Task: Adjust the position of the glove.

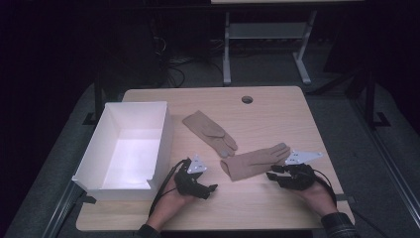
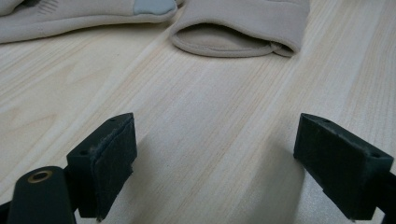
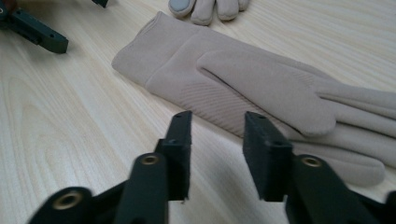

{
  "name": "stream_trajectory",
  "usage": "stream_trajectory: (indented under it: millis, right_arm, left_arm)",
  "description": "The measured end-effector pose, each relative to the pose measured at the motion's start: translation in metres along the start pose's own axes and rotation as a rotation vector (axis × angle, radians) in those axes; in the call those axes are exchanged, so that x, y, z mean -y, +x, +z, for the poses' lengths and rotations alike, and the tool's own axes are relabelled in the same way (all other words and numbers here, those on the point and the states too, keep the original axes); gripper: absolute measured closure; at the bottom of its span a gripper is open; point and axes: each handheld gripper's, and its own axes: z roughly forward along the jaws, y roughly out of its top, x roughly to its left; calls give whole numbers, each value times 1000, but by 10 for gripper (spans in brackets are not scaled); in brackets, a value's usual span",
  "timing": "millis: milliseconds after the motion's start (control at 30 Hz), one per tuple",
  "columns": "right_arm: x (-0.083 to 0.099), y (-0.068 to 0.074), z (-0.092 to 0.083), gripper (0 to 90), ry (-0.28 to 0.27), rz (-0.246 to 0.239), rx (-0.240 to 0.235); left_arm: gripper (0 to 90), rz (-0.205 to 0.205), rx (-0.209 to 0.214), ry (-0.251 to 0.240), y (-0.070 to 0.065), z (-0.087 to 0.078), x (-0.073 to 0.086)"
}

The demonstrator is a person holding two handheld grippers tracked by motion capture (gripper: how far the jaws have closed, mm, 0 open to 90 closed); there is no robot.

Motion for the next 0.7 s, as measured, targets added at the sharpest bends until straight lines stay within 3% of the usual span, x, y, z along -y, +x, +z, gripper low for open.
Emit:
stream_trajectory:
  millis: [267, 300, 700]
  right_arm:
    - [-13, 3, 6, 860, -11, -9, -45]
    - [-17, 5, 8, 897, -22, -13, -69]
    - [-44, 22, 38, 899, -18, -61, -133]
  left_arm:
    - [127, -6, -8, 0, 0, 0, 0]
    - [127, -6, -8, 1, 0, 0, 0]
    - [127, -13, -12, -3, -1, 0, 0]
